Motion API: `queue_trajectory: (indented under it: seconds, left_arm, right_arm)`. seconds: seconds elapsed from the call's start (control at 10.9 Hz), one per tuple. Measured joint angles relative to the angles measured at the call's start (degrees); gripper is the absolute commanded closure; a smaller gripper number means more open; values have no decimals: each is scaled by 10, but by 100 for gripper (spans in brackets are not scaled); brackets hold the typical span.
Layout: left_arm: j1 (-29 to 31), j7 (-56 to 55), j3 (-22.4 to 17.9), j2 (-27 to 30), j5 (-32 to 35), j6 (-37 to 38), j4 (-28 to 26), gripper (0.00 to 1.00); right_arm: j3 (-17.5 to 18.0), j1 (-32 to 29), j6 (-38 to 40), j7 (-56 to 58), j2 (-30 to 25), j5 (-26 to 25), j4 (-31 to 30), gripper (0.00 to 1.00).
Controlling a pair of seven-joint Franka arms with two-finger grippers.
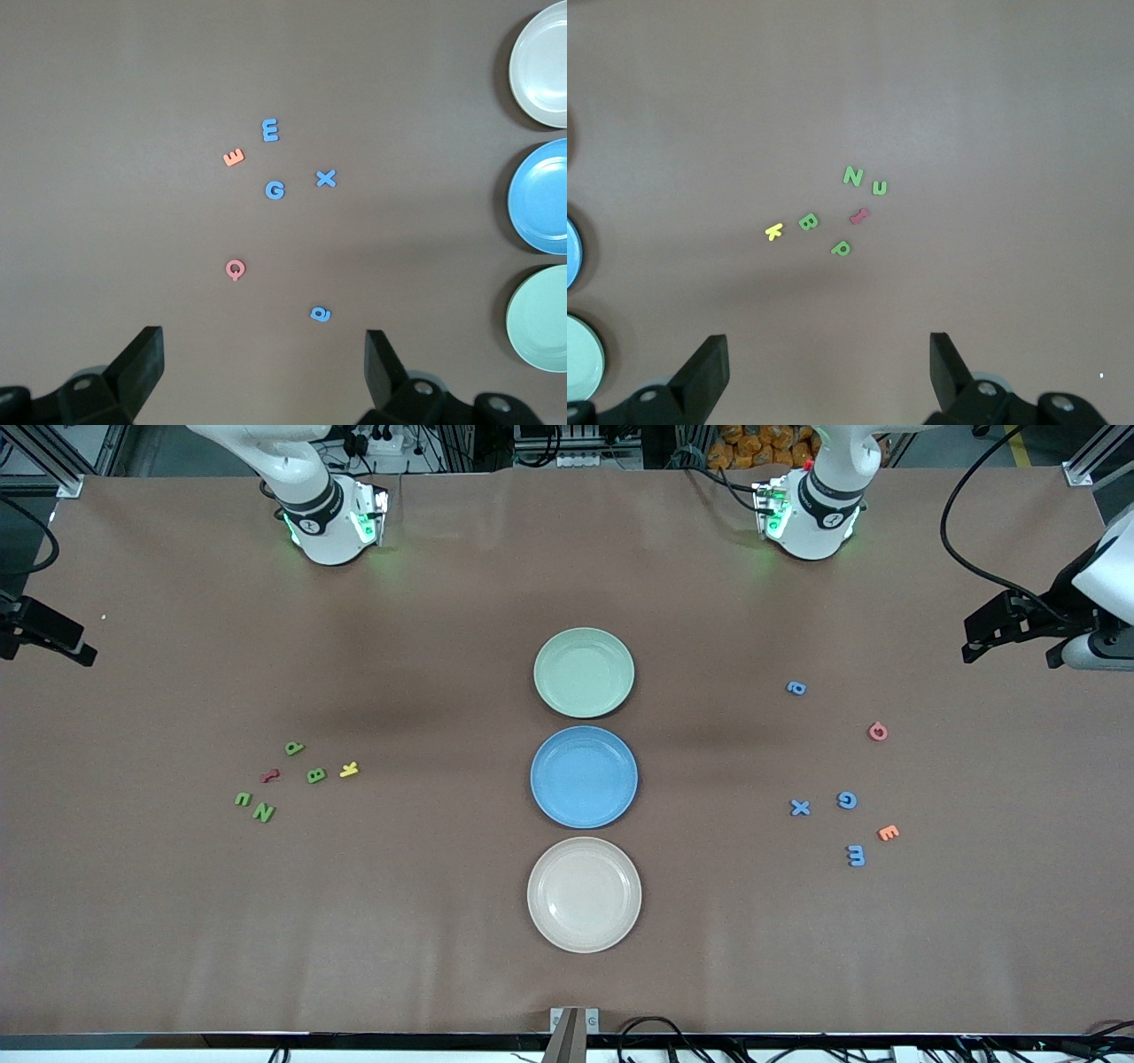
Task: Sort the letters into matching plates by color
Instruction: 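Move the right gripper to green letters while the left gripper reaches blue letters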
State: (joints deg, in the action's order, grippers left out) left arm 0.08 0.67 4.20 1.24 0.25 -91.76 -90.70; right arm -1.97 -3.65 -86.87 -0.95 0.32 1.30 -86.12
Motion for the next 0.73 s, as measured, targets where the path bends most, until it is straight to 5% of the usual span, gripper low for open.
queue_trajectory:
  seconds: [0.73]
  left_arm:
    - [-2,0,1,-22,0,-1,-4,0]
  right_arm:
    - [1,4,-56,14,4,3,-82,0]
